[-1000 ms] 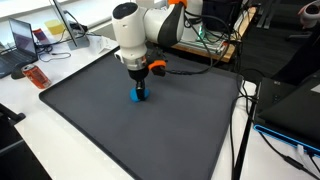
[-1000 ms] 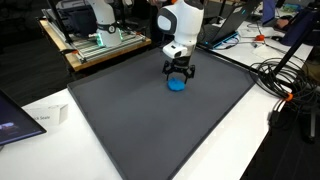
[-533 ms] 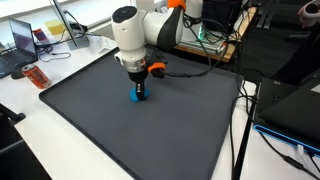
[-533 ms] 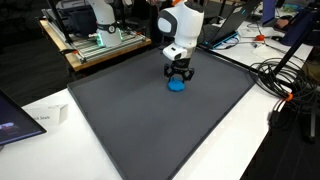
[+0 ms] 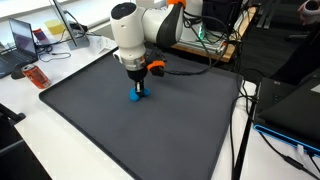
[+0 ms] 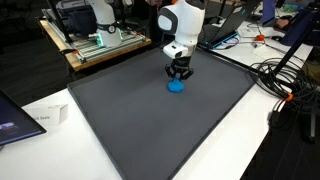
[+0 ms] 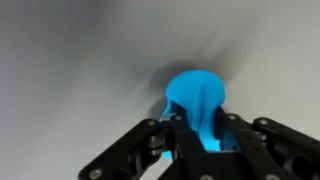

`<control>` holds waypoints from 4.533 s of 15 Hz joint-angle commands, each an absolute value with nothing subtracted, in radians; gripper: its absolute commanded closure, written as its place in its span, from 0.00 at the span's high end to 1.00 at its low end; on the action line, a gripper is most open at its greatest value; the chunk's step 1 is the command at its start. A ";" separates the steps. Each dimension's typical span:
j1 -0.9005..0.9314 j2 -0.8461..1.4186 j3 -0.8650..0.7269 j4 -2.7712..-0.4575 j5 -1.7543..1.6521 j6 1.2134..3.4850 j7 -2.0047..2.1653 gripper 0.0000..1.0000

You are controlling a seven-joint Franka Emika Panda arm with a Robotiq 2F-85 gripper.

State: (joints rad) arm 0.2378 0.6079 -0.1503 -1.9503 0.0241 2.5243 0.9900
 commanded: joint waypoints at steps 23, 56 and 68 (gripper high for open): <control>0.183 0.356 -0.122 -2.049 -0.024 2.451 0.578 1.00; 0.316 0.610 -0.004 -1.407 -0.313 1.642 1.159 1.00; 0.348 0.733 -0.018 -1.210 -0.304 1.439 1.247 1.00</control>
State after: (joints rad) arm 0.3261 0.6678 -0.0086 -1.3197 -0.3135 1.5383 1.2029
